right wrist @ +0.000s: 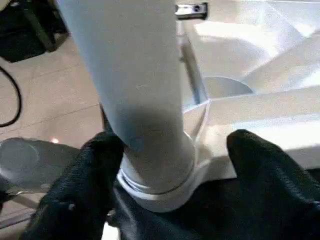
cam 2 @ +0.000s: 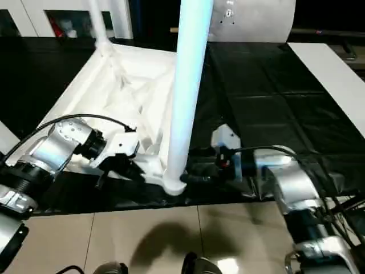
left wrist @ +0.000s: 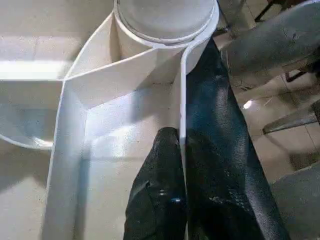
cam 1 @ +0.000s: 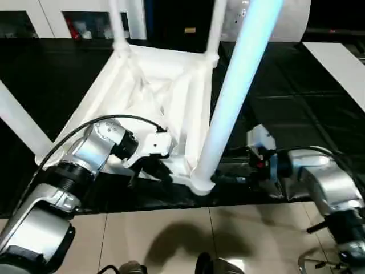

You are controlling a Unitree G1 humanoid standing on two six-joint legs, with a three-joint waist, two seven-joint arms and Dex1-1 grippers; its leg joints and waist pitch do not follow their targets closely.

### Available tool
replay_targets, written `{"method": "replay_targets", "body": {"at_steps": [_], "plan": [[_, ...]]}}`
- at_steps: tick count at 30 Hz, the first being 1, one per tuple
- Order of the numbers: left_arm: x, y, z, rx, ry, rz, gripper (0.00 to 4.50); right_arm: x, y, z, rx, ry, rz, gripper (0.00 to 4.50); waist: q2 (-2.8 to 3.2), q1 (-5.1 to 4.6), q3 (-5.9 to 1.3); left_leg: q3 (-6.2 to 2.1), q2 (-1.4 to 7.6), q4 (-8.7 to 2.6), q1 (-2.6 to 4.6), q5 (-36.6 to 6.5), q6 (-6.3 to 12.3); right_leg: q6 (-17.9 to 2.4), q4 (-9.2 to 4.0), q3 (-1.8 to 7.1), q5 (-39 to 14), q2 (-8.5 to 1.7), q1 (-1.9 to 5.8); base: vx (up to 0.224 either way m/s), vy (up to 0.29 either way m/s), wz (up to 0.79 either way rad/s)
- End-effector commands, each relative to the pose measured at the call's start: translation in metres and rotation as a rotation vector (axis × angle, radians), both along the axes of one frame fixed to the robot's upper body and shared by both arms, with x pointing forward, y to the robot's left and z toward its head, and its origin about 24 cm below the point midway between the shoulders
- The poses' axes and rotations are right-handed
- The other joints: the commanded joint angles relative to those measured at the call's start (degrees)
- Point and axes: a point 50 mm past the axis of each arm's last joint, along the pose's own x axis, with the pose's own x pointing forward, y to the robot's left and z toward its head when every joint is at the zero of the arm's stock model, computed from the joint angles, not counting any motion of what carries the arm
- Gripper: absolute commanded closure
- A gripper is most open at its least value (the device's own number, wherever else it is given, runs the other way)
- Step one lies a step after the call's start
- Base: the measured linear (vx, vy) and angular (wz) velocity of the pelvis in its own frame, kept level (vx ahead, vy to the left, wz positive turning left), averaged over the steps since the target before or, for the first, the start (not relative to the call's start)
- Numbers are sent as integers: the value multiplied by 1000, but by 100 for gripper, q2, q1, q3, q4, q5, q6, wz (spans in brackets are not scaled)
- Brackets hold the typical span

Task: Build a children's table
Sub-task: Rotate leg to tighten

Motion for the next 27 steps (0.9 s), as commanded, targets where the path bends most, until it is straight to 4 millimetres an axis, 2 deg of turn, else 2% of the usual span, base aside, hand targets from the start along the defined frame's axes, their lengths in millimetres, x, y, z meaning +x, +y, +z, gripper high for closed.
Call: {"method": "replay_targets", "body": {"at_steps": [1, 5, 10, 12, 15, 23, 25, 27], "plan": [[-6, -12, -2, 35, 18, -115, 450, 2, 5, 3, 9, -2, 49, 125, -59, -42, -528, 32, 143, -345, -26, -259, 682, -591, -315, 435, -2159, -380, 499, 0, 0, 0], [-6, -12, -2, 36, 14, -115, 450, 3, 12, 3, 34, 8, 77, 157, -67, -47, -529, 40, 139, -345, -4, -338, 624, -470, -349, 440, -2394, -375, 476, 0, 0, 0], [-6, -12, -2, 35, 14, -117, 450, 4, 19, 1, 54, 26, 105, 197, -62, -38, -546, 37, 155, -341, -8, -193, 689, -584, -296, 451, -2097, -367, 475, 0, 0, 0], [-6, -12, -2, 36, 14, -115, 450, 3, 20, 0, 56, 37, 115, 225, -68, -31, -547, 44, 147, -338, -14, -206, 692, -586, -298, 451, -2104, -368, 484, 0, 0, 0], [-6, -11, -3, 38, 12, -111, 450, 3, 22, -1, 57, 50, 130, 244, -83, -34, -535, 46, 139, -342, -12, -263, 665, -529, -318, 446, -2263, -370, 479, 0, 0, 0], [-4, -9, -4, 25, 15, -67, 450, 0, 25, 1, 107, 94, 138, 255, -85, -36, -528, 46, 136, -345, -6, -269, 647, -474, -332, 442, -2323, -360, 475, 0, 0, 0], [0, -16, -2, -30, 8, 6, 450, -2, 33, 3, 137, 100, 81, 256, -82, -42, -514, 48, 137, -348, -19, -232, 617, -455, -323, 446, -2314, -353, 478, 0, 0, 0], [6, -26, 3, -107, -12, 100, 450, -4, 42, 0, 131, 94, 3, 256, -93, -37, -499, 45, 130, -357, 9, -295, 561, -375, -370, 438, -2461, -349, 456, 0, 0, 0]]}}
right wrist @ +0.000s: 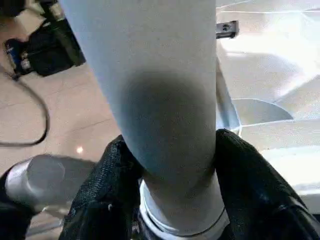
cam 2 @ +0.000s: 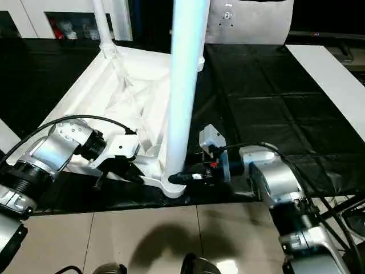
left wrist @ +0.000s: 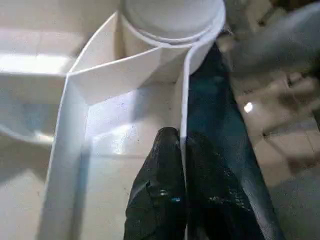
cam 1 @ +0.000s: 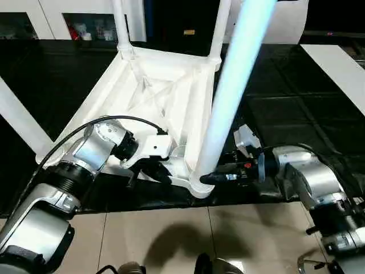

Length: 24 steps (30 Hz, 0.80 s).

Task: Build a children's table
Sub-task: Rotate leg to tighten

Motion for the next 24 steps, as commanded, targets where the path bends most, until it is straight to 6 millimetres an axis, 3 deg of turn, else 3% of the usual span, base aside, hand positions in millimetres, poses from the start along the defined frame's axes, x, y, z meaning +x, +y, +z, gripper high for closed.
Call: {"method": "replay_targets", "body": {"at_steps": [1, 3, 6, 7, 8, 9, 11, 12, 13, 14, 16, 17, 19, 21, 22, 24], "plan": [[3, -24, 3, -83, -25, 26, 450, -3, 18, 3, 50, 12, -4, 256, -62, -55, -477, 24, 106, -362, -3, -434, 501, -305, -445, 392, -2719, -351, 444, 0, 0, 0], [8, -37, 7, -160, -39, 119, 450, 0, 29, 0, 48, 7, -128, 256, -81, -97, -456, 25, 50, -356, -30, -568, 419, -93, -507, 348, -3118, -340, 459, 0, 0, 0], [14, -55, 11, -232, -45, 257, 450, 10, 46, -5, 47, 16, -367, 256, -59, -230, -418, -2, 23, -331, -65, -723, 221, 236, -604, 248, -3542, -322, 445, 0, 0, 0], [16, -60, 12, -242, -47, 295, 450, 14, 51, -6, 42, 17, -436, 256, -61, -313, -432, -14, -15, -297, -62, -857, 191, 410, -687, 162, -3722, -312, 450, 0, 0, 0], [19, -65, 12, -254, -58, 341, 450, 18, 57, -6, 40, 23, -515, 256, -41, -416, -429, -24, -10, -294, -71, -909, 225, 477, -724, 123, -3701, -298, 463, 0, 0, 0], [22, -72, 13, -265, -79, 403, 450, 24, 66, -5, 41, 34, -646, 257, -26, -458, -427, -48, 11, -304, -72, -954, 248, 473, -747, 96, -3680, -318, 479, 0, 0, 0], [23, -74, 14, -266, -87, 422, 450, 27, 70, -4, 40, 39, -700, 257, 30, -611, -443, -115, 75, -317, -37, -1119, 284, 354, -774, 50, -3430, -350, 499, 0, 0, 0], [24, -76, 14, -270, -96, 441, 450, 29, 73, -4, 39, 45, -751, 257, 57, -636, -449, -121, 74, -324, -23, -1101, 323, 289, -765, 61, -3281, -369, 505, 0, 0, 0], [26, -80, 15, -279, -117, 463, 450, 33, 81, -1, 85, 79, -850, 257, 45, -684, -451, -141, 93, -343, -45, -1051, 378, 125, -700, 81, -2982, -376, 507, 0, 0, 0], [26, -81, 16, -280, -124, 467, 450, 34, 84, 0, 105, 89, -874, 203, 27, -733, -447, -133, 93, -352, -54, -982, 391, -51, -650, 118, -2811, -387, 475, 0, 0, 0], [26, -82, 16, -275, -137, 450, 450, 34, 86, 3, 118, 61, -900, 189, 29, -727, -456, -124, 82, -359, -63, -864, 450, -164, -614, 151, -2617, -388, 496, 0, 0, 0], [26, -82, 15, -268, -140, 443, 450, 34, 86, 4, 119, 46, -919, 189, 62, -714, -457, -122, 93, -359, -62, -722, 518, -292, -554, 189, -2357, -387, 489, 0, 0, 0], [26, -78, 14, -250, -155, 423, 450, 34, 83, 4, 113, 33, -931, 152, 32, -705, -468, -110, 95, -361, -81, -578, 609, -409, -499, 226, -2131, -371, 500, 0, 0, 0], [26, -76, 13, -239, -157, 417, 450, 34, 80, 4, 111, 21, -936, 141, 33, -674, -482, -97, 91, -353, -86, -424, 692, -510, -462, 258, -1944, -382, 507, 0, 0, 0], [26, -74, 11, -226, -164, 399, 450, 33, 76, 4, 103, -3, -942, 137, 70, -656, -480, -92, 92, -345, -90, -328, 739, -590, -426, 272, -1807, -386, 506, 0, 0, 0], [25, -69, 10, -213, -164, 386, 450, 31, 69, 4, 89, -42, -933, 124, 52, -637, -497, -93, 93, -345, -108, -163, 815, -625, -396, 280, -1597, -377, 534, 0, 0, 0]]}}
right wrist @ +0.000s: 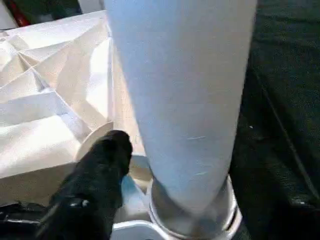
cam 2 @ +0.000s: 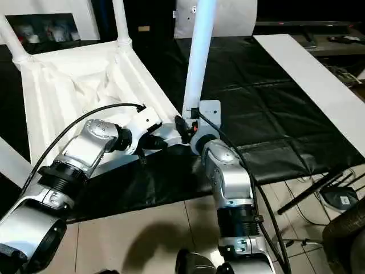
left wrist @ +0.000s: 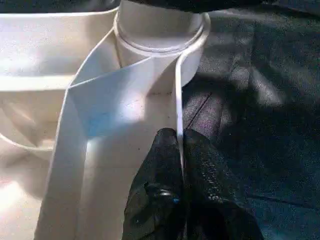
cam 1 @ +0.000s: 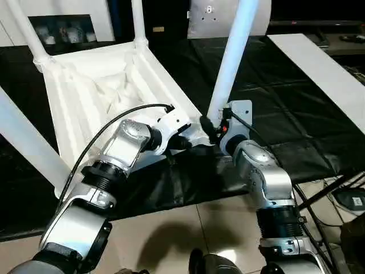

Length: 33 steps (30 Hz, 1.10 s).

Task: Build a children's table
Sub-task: Rotate leg to tighten

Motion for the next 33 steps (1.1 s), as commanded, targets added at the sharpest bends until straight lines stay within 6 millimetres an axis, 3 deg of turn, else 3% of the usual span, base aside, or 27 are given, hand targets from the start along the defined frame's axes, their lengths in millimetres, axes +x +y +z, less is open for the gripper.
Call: {"method": "replay_targets", "body": {"at_steps": [1, 5, 8, 12, 13, 16, 18, 21, 22, 23, 24, 29, 32, 33], "plan": [[-4, -19, 12, -20, -38, -161, 450, -12, 13, -4, -35, -16, 142, 100, 67, 69, -487, 5, 79, -307, -53, -110, 858, -628, -264, 432, -1578, -369, 502, 0, 0, 0], [-3, -1, 10, 24, -57, -250, 450, -34, -21, -11, -124, -41, 214, 71, 55, 191, -482, 23, 94, -316, -16, -169, 946, -563, -272, 452, -1587, -351, 491, 0, 0, 0], [-3, 3, 11, 26, -83, -302, 450, -44, -32, -12, -131, -45, 240, 47, 55, 304, -449, 24, 109, -343, 18, -501, 780, -436, -350, 441, -2082, -365, 469, 0, 0, 0], [-3, 9, 12, 57, -104, -369, 450, -58, -41, -13, -111, -41, 294, 25, 54, 343, -421, 27, 116, -369, 64, -776, 653, -366, -398, 462, -2298, -354, 439, 0, 0, 0], [-1, 15, 12, 104, -125, -393, 450, -67, -47, -14, -123, -42, 316, 2, 68, 353, -403, 17, 108, -378, 49, -853, 632, -340, -404, 462, -2387, -361, 444, 0, 0, 0], [3, 21, 13, 122, -136, -382, 450, -79, -54, -15, -155, -52, 317, 2, 62, 402, -422, 20, 88, -379, 40, -851, 569, -184, -419, 463, -2464, -354, 464, 0, 0, 0], [5, 23, 14, 123, -139, -359, 450, -81, -57, -14, -156, -64, 299, 2, 32, 387, -403, 18, 72, -393, -7, -882, 522, -99, -437, 449, -2621, -343, 484, 0, 0, 0], [8, 25, 16, 72, -146, -316, 450, -89, -60, -12, -146, -49, 288, 2, 50, 405, -397, 33, 24, -381, 6, -839, 492, 42, -487, 440, -2848, -330, 474, 0, 0, 0], [7, 25, 17, 28, -133, -313, 450, -91, -61, -12, -145, -39, 294, 2, 74, 409, -395, 27, 38, -384, 13, -826, 503, 36, -491, 437, -2826, -331, 469, 0, 0, 0], [6, 24, 19, -13, -124, -321, 406, -93, -61, -12, -146, -28, 291, 0, 77, 406, -398, 25, 43, -385, 8, -824, 504, 27, -491, 437, -2792, -323, 471, 0, 0, 0], [5, 23, 22, -83, -120, -327, 395, -96, -62, -13, -133, -7, 283, 0, 60, 407, -410, 26, 40, -385, 2, -776, 511, -8, -481, 443, -2693, -325, 487, 0, 0, 0], [-1, 24, 31, -223, -141, -318, 352, -105, -58, -13, -107, -2, 254, 0, 58, 437, -444, 14, 126, -402, -11, -532, 594, -486, -330, 505, -1989, -368, 484, 0, 0, 0], [-2, 27, 37, -297, -157, -266, 339, -108, -56, -13, -90, 8, 250, 0, 53, 421, -435, 32, 123, -404, -11, -594, 582, -514, -320, 520, -2042, -372, 500, 0, 0, 0], [-3, 28, 38, -316, -168, -239, 339, -109, -55, -13, -87, 9, 252, 0, 81, 430, -438, 34, 114, -400, -10, -610, 561, -510, -325, 514, -2099, -374, 504, 0, 0, 0]]}}
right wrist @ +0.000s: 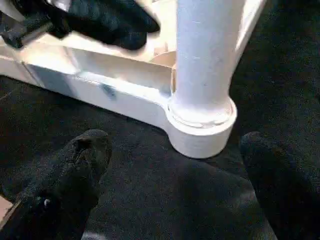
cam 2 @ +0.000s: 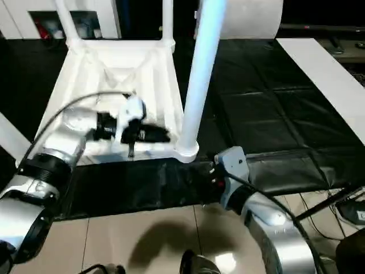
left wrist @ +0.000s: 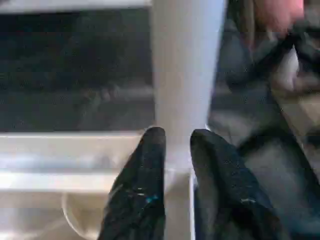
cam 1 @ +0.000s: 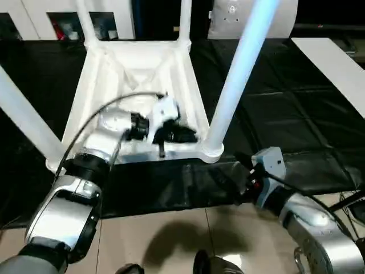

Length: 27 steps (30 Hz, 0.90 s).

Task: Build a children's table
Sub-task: Rotate leg to tighten

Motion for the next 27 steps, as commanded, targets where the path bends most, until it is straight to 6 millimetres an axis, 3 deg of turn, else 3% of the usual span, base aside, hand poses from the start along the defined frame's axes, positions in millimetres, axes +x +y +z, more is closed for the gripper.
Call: {"method": "replay_targets", "body": {"at_steps": [1, 2, 3, 4, 6, 7, 8, 9, 11, 12, 13, 14, 15, 16, 17, 18, 19, 20, 21, 22, 23, 24, 25, 26, 27], "plan": [[-1, 4, 2, -44, 4, 45, 329, -3, 0, 2, 7, 0, -6, 0, 32, 17, -449, 7, 104, -370, -58, -653, 562, -473, -380, 382, -2224, -367, 475, 0, 0, 0], [-3, 5, 2, -73, -3, 78, 314, -5, 1, 1, 8, 14, -8, 0, 73, 17, -447, 5, 94, -367, -44, -709, 536, -403, -400, 372, -2372, -363, 467, 0, 0, 0], [-7, 8, 1, -115, -13, 156, 314, -8, 2, -1, 4, 37, -5, 0, 63, 7, -454, 2, 112, -363, -48, -713, 503, -397, -384, 377, -2356, -367, 475, 0, 0, 0], [-10, 11, 0, -141, -17, 205, 301, -10, 3, -2, 0, 53, -4, 0, 95, 8, -443, -3, 146, -374, -51, -709, 496, -439, -396, 377, -2295, -368, 468, 0, 0, 0], [-15, 14, -3, -181, -12, 279, 292, -14, 6, -4, -3, 80, 13, 0, 108, 8, -469, 7, 138, -359, -39, -790, 459, -404, -391, 365, -2395, -355, 479, 0, 0, 0], [-25, 16, -7, -255, 6, 378, 282, -19, 8, -6, -16, 85, 35, 0, 159, 18, -481, 1, 137, -350, -37, -794, 451, -381, -384, 347, -2437, -355, 482, 0, 0, 0], [-31, 17, -9, -292, 14, 424, 271, -21, 10, -7, -25, 78, 41, 0, 125, 1, -447, 24, 141, -354, -33, -849, 480, -318, -462, 342, -2553, -332, 434, 0, 0, 0], [-39, 18, -12, -317, 30, 466, 271, -22, 11, -7, -33, 61, 47, 0, 123, 1, -458, 17, 137, -344, -42, -918, 464, -297, -448, 328, -2640, -350, 452, 0, 0, 0], [-49, 18, -17, -329, 35, 507, 260, -22, 13, -8, -37, 49, 43, 0, 119, -8, -435, 19, 116, -348, -36, -1071, 466, -107, -535, 299, -2996, -334, 412, 0, 0, 0], [-63, 18, -27, -319, 54, 572, 250, -20, 15, -9, -35, 43, 28, 0, 122, -14, -418, 25, 90, -340, -21, -1148, 462, -11, -575, 279, -3166, -316, 390, 0, 0, 0], [-71, 19, -32, -312, 58, 611, 239, -19, 16, -10, -34, 44, 15, 0, 139, -41, -451, -40, 184, -362, -5, -1220, 357, 34, -552, 214, -3104, -293, 413, 0, 0, 0], [-80, 21, -37, -298, 36, 664, 228, -18, 18, -10, -33, 39, 11, 0, 83, -42, -348, -363, 190, -520, -408, -1530, 429, 127, -388, -65, -2839, -271, 668, 0, 0, 0], [-88, 23, -42, -312, 50, 751, 221, -17, 19, -10, -40, 27, 9, 0, 285, -52, -422, -524, 382, -647, -295, -1834, 502, 81, -268, -23, -2467, -218, 691, -8, -27, 26], [-94, 26, -44, -312, 43, 814, 219, -16, 20, -10, -42, 22, 9, 0, 287, -227, -382, -1017, 835, -907, -157, -2379, 788, -148, 225, 152, -1688, -142, 529, 1, -66, 51], [-99, 28, -45, -311, 45, 859, 216, -16, 21, -11, -44, 18, 11, 0, 261, -267, -299, -1144, 798, -921, -151, -2655, 1021, -364, 453, 377, -1650, -152, 465, 1, -66, 51], [-103, 29, -47, -293, 56, 880, 200, -16, 21, -11, -42, 20, 10, 0, 239, -212, -310, -1106, 672, -830, -106, -2613, 1087, -593, 436, 477, -1620, -189, 401, 32, -114, 67], [-107, 30, -50, -275, 76, 914, 200, -15, 21, -12, -38, 18, 4, 0, 112, -104, -293, -740, 39, -370, -287, -2155, 931, -973, -105, 591, -2257, -454, 422, 29, -155, 78], [-107, 30, -50, -275, 76, 914, 187, -15, 21, -12, -38, 18, 4, 0, 6, 82, -309, -361, -360, 220, -135, -906, 616, -253, -555, 435, -4357, -895, 401, 29, -155, 78], [-116, 32, -56, -275, 99, 960, 176, -16, 20, -13, 8, 19, 3, 0, -30, 51, -349, -175, -384, 311, -69, -381, 551, 283, -732, 756, -5196, -736, 291, 1, -152, 41], [-119, 33, -58, -274, 99, 978, 176, -16, 20, -12, 25, 16, 11, 0, -112, 318, -394, -189, -318, 332, -301, -283, 747, 747, -573, 1162, -5373, -924, 578, -2, -103, 17], [-121, 33, -59, -273, 96, 985, 176, -16, 20, -12, 33, 14, 18, 0, -109, 423, -396, -244, -234, 382, -299, -337, 891, 668, -516, 1362, -5118, -1099, 584, -2, -103, 17], [-122, 34, -59, -269, 91, 994, 169, -17, 21, -12, 34, 13, 25, 0, -87, 461, -408, -318, -190, 458, -337, -368, 954, 472, -508, 1492, -4874, -1256, 628, 0, 0, 0], [-125, 35, -61, -261, 80, 1011, 151, -17, 21, -13, 31, 13, 31, 0, -41, 509, -430, -479, -91, 591, -399, -369, 968, -210, -476, 1623, -4207, -1438, 699, 0, 0, 0], [-128, 36, -61, -256, 74, 1024, 151, -17, 22, -13, 29, 12, 31, 0, 4, 519, -423, -538, -15, 571, -403, -292, 925, -674, -458, 1571, -3743, -1430, 726, -33, 59, 9], [-131, 36, -64, -250, 82, 1035, 139, -16, 23, -13, 29, 4, 52, 0, 68, 498, -419, -509, 7, 323, -374, 3, 945, -1329, -354, 1253, -2807, -1055, 707, -24, 51, 2]]}}
